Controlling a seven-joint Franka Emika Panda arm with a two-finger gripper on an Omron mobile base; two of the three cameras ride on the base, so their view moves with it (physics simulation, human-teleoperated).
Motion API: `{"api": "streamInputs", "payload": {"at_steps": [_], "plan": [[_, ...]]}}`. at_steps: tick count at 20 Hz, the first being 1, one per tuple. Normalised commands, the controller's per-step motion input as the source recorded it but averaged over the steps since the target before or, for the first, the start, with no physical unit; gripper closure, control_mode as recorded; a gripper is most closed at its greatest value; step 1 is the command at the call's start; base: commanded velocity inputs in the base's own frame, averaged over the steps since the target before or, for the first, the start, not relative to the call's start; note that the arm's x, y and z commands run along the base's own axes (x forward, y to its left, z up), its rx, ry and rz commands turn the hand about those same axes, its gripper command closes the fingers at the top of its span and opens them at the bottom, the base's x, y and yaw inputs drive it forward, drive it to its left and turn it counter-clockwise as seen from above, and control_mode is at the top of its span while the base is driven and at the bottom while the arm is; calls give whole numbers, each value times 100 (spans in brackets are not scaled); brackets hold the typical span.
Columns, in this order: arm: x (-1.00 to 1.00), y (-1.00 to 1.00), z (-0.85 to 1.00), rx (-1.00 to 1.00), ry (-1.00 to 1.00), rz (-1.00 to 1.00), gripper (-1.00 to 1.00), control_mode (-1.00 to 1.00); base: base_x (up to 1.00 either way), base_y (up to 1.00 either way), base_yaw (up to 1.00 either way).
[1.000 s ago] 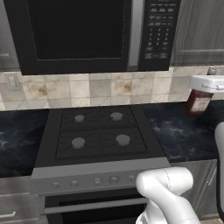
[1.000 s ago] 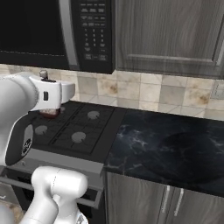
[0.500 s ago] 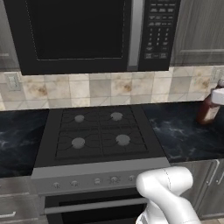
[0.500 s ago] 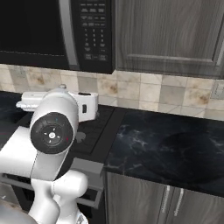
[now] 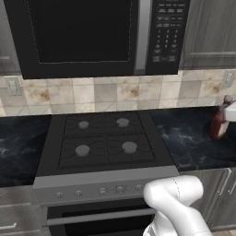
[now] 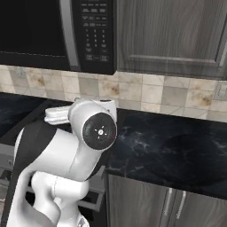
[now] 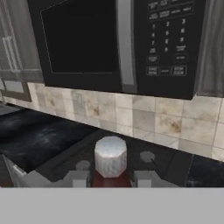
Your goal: Collect the turmeric, ketchup, and shaker from the cabinet and place them next to the stove.
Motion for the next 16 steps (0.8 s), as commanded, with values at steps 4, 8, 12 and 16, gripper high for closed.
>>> {"api": "streamInputs", "payload": {"at_steps": [4,8,12,16], "plan": [[50,-28,-39,-2,10,13,100,-100,0,0,0],[27,-28,-41,-5,0,16,100,-100,0,0,0],[29,-34,-40,0,0,18,100,-100,0,0,0],[45,-24,-31,-4,0,15,100,-100,0,0,0]]}}
